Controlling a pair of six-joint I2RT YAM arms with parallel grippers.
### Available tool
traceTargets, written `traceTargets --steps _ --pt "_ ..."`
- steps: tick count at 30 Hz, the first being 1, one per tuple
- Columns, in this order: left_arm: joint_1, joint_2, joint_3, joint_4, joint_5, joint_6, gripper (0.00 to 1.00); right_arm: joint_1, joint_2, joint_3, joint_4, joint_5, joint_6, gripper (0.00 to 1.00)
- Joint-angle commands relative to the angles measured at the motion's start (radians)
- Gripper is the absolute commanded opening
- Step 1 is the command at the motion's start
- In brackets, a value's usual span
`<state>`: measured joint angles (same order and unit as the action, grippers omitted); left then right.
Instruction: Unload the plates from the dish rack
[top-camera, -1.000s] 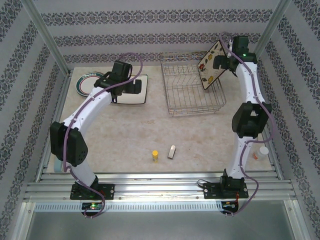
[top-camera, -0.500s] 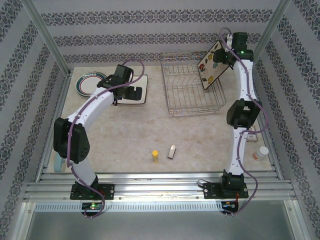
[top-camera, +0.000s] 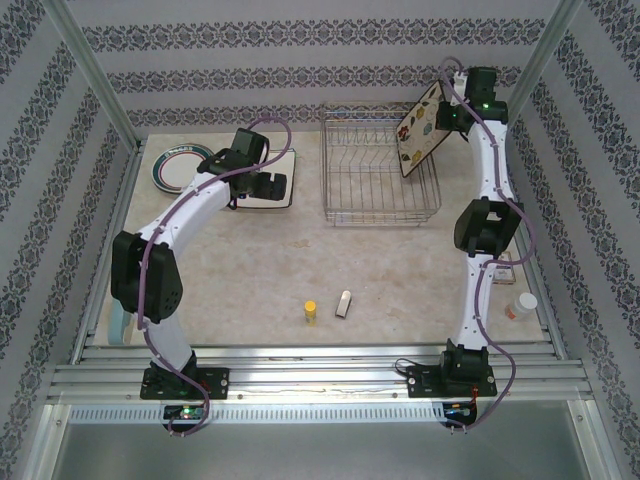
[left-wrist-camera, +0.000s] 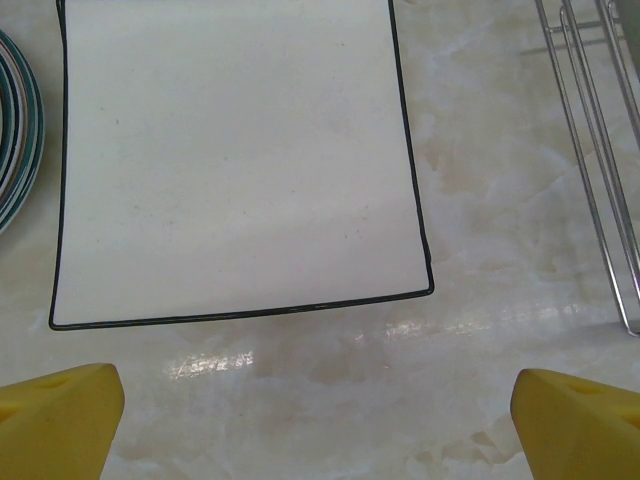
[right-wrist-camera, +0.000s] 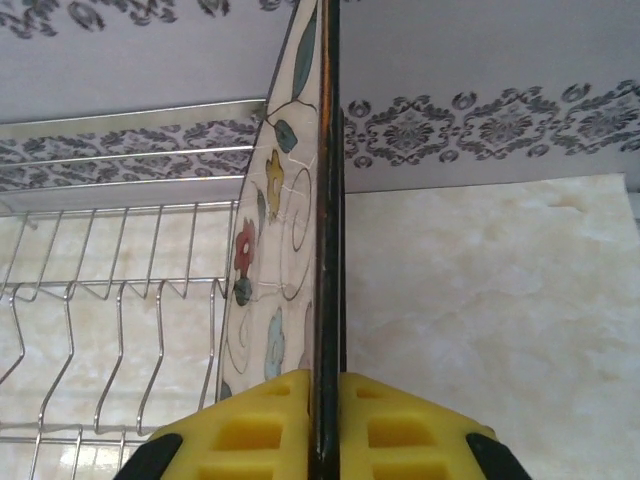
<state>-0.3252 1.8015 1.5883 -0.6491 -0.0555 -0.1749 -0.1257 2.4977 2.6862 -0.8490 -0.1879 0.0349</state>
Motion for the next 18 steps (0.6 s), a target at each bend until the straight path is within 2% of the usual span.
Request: traceTargets --steps 1,8,18 --pt "0.013 0.006 0.016 -0.027 0.0 0.008 1.0 0.027 -0.007 -0.016 0.005 0.035 0.027 0.0" --pt "0.015 -0.032 -0.022 -0.021 -0.017 0.011 1.0 0.057 -0.029 -0.027 0.035 0.169 0.042 0.0" --pt "0.04 -0.021 -0.003 -0.06 -0.078 -0.038 1.0 0.075 -0.159 -0.059 0.021 0.162 0.028 0.0"
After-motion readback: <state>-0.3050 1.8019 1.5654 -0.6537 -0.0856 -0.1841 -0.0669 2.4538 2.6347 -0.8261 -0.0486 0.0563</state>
